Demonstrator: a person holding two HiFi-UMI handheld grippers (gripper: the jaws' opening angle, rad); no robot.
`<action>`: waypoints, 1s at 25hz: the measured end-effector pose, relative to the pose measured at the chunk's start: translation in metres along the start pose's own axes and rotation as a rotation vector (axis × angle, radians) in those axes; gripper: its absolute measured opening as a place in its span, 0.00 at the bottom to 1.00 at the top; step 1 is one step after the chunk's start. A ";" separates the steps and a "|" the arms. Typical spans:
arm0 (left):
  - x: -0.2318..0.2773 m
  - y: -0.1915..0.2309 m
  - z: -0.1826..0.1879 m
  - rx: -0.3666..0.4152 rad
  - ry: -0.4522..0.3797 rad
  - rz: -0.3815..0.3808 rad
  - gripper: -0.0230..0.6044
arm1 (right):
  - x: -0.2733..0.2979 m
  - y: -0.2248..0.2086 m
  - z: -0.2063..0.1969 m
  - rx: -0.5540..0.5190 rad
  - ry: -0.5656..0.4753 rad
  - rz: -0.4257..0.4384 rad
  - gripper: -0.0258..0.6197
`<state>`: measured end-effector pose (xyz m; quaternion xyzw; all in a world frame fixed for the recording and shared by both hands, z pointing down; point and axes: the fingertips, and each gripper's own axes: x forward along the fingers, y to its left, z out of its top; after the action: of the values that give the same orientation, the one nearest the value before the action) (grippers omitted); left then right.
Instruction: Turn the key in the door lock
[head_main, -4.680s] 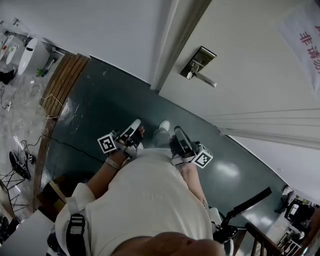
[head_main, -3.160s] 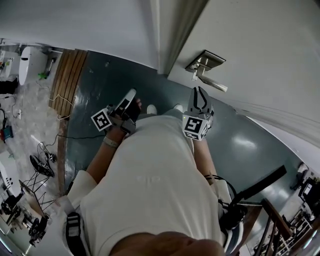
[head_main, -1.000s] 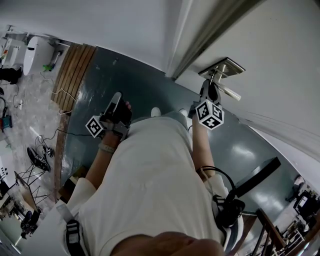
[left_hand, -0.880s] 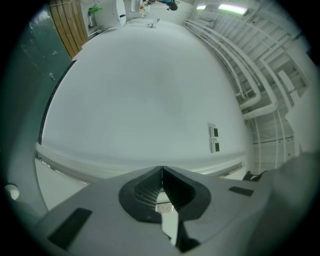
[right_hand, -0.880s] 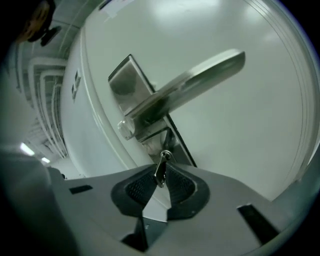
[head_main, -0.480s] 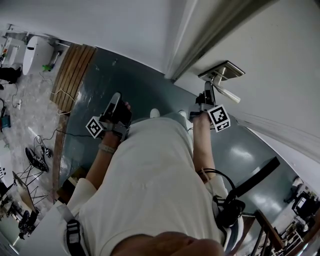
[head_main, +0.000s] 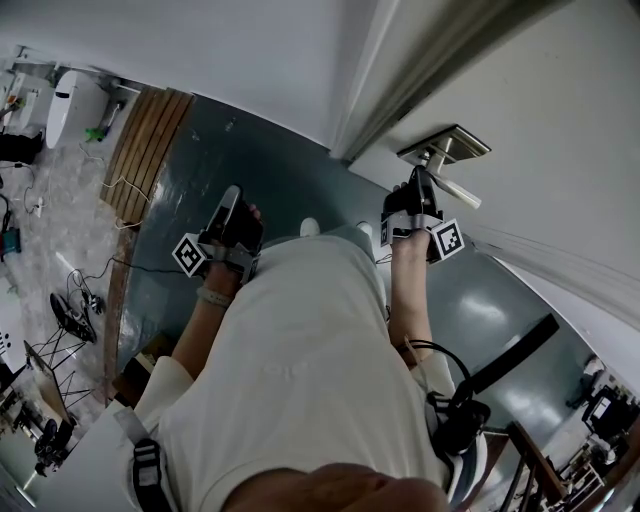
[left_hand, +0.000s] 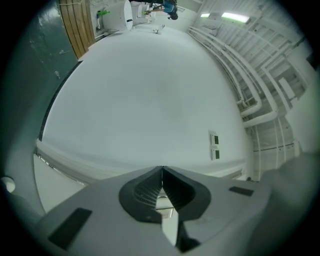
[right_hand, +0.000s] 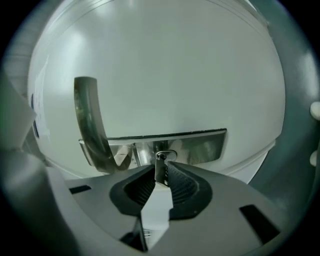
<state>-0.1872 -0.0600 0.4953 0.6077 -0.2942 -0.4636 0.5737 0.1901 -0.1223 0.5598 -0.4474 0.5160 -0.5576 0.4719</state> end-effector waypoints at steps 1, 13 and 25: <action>0.000 0.000 0.000 -0.004 -0.003 0.001 0.05 | 0.000 -0.001 0.000 0.034 0.001 0.023 0.14; -0.004 0.007 0.001 -0.041 -0.029 0.001 0.05 | 0.006 0.001 -0.001 -0.802 0.065 -0.354 0.14; -0.010 0.009 0.006 -0.071 -0.080 -0.008 0.05 | 0.007 -0.003 0.005 -0.183 -0.017 -0.177 0.11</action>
<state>-0.1948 -0.0552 0.5069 0.5691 -0.2977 -0.5001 0.5809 0.1938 -0.1301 0.5634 -0.5371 0.5194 -0.5437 0.3823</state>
